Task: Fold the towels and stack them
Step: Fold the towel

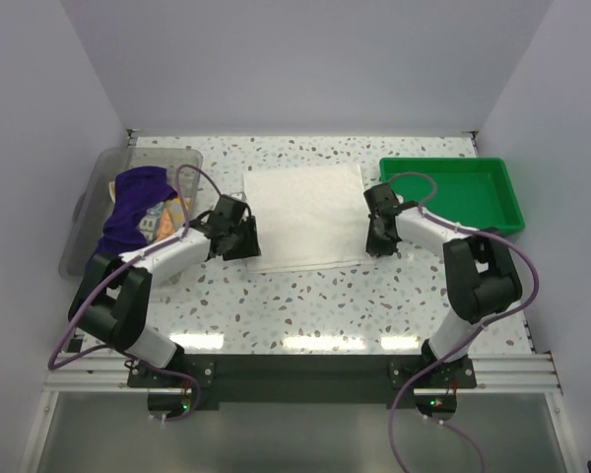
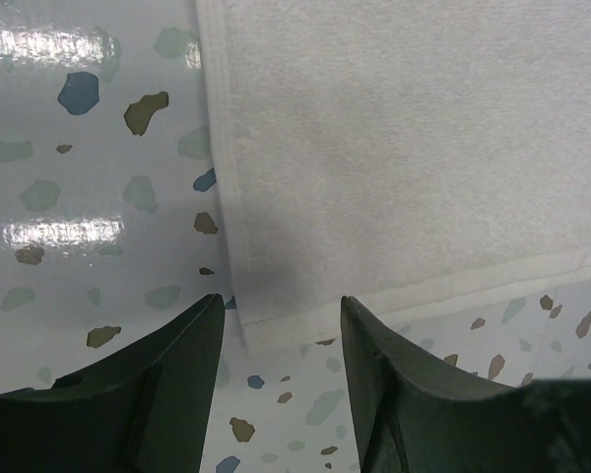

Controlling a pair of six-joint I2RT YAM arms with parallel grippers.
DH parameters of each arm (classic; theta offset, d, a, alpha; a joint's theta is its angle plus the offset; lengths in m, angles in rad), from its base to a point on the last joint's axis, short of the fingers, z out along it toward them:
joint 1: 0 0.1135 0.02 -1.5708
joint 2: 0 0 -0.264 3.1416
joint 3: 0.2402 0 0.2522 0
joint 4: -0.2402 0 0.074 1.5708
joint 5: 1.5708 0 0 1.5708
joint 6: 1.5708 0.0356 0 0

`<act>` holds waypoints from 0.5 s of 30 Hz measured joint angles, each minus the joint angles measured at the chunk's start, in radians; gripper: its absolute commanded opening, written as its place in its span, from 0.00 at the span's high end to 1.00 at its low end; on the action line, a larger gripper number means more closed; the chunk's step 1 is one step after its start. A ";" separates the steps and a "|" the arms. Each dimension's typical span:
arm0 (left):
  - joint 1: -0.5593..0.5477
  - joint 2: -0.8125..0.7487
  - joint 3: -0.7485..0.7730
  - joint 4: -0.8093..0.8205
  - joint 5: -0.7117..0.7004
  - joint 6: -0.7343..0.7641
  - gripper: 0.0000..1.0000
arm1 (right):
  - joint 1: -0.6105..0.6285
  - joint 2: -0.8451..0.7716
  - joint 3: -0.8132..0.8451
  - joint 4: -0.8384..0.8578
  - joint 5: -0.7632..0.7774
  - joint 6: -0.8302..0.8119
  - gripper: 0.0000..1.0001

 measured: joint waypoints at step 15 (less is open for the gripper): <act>0.000 0.013 0.000 -0.037 0.001 0.009 0.44 | -0.001 0.003 0.031 -0.034 0.001 -0.011 0.85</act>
